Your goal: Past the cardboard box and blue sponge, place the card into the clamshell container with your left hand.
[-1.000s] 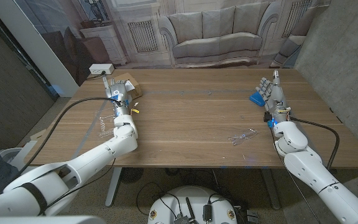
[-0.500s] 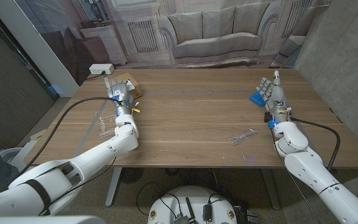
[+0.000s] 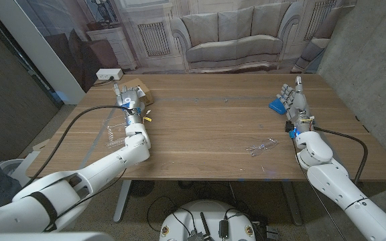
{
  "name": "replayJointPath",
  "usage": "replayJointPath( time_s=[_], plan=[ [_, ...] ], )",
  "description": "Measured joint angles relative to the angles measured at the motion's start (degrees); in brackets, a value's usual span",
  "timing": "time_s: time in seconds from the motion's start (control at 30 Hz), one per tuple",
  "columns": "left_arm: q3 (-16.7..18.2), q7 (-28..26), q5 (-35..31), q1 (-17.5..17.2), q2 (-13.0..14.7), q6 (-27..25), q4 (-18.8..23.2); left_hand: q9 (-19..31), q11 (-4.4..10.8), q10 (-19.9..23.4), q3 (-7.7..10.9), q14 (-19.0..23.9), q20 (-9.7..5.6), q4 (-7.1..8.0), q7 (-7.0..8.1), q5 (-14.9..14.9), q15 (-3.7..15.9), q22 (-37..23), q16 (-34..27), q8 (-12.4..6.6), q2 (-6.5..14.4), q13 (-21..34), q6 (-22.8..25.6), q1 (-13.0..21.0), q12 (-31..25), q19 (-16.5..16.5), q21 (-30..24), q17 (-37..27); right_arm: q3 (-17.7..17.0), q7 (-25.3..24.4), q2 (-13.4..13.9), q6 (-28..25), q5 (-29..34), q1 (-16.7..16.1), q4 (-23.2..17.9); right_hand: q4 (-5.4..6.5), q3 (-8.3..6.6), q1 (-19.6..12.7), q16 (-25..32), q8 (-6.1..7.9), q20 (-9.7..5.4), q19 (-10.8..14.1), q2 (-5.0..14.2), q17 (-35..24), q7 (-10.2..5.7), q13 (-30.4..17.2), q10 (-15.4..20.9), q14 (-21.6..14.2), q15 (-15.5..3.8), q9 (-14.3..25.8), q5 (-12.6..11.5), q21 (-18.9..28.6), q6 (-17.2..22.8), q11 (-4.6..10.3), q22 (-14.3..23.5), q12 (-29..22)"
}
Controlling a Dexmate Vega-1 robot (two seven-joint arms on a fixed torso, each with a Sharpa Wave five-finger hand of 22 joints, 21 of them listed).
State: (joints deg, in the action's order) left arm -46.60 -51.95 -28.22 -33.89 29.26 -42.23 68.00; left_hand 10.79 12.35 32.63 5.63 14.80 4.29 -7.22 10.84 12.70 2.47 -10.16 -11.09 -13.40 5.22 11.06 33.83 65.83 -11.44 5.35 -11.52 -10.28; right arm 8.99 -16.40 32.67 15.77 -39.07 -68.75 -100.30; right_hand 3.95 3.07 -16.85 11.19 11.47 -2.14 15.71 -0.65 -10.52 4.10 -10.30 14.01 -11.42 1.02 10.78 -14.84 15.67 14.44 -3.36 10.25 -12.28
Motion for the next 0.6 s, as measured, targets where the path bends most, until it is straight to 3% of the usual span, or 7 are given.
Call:
replayJointPath(
  time_s=[0.6],
  plan=[
    [0.23,-2.05,0.89,0.39,-0.78,1.65,-2.41,0.0,0.11,3.97,0.31,2.77,-0.82,-0.03,-0.34,-0.67,-0.23,0.0,-0.44,-1.46,0.82,-0.01,5.26,1.02,-0.26,-2.27,-0.44,0.0,-0.03,-0.19,-0.19,-0.14,-0.01,-0.03,0.06,0.19,0.19,0.23,0.0,0.0,-0.21,0.2,0.23,0.0,0.0,0.0,0.0,0.0,0.0,0.0,0.22,-0.36,0.0,0.0,0.0,0.0]
  ],
)
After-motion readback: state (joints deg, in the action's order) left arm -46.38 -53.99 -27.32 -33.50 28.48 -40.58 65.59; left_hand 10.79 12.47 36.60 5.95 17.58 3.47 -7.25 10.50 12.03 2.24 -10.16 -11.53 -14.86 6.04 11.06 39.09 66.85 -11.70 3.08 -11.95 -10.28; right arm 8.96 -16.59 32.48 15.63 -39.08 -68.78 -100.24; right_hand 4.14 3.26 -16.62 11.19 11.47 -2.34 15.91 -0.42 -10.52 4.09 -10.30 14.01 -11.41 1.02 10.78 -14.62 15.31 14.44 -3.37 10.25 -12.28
